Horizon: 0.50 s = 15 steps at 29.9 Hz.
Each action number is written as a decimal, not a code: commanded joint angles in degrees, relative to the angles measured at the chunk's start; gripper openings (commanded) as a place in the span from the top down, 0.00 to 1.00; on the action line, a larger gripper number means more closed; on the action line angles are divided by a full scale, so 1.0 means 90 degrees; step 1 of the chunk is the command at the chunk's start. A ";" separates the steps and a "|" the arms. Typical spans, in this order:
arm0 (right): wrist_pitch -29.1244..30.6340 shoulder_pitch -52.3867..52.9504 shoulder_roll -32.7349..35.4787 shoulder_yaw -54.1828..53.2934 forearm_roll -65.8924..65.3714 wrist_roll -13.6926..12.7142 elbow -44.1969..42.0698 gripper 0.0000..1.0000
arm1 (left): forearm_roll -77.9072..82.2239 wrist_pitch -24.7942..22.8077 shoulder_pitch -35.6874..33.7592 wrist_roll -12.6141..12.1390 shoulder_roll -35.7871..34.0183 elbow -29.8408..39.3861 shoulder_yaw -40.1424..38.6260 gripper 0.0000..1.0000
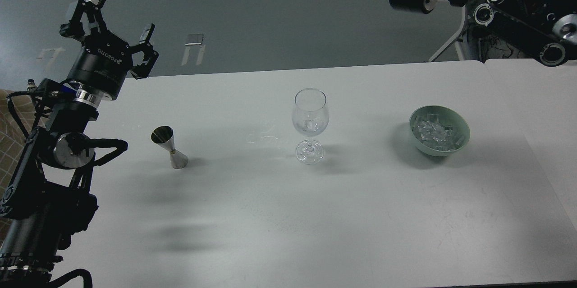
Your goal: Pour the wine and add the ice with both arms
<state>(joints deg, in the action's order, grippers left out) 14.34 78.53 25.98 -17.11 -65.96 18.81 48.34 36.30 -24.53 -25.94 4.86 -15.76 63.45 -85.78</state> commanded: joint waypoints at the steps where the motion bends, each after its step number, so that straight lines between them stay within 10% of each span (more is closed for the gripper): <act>1: -0.0080 -0.0297 -0.0045 -0.0822 0.1398 0.0010 -0.0498 0.43 | 0.0010 0.0020 -0.0037 -0.0012 -0.0026 -0.0029 0.0000 0.02; 15: 0.0174 -0.1938 -0.1060 -0.3577 0.4144 0.0108 -0.1299 0.27 | -0.0195 -0.0386 -0.0964 -0.0579 -0.0114 -0.1033 0.0136 0.02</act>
<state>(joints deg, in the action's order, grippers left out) 14.94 62.43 18.56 -46.87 -31.68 19.73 37.79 35.29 -26.23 -32.21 0.14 -16.96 57.28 -85.34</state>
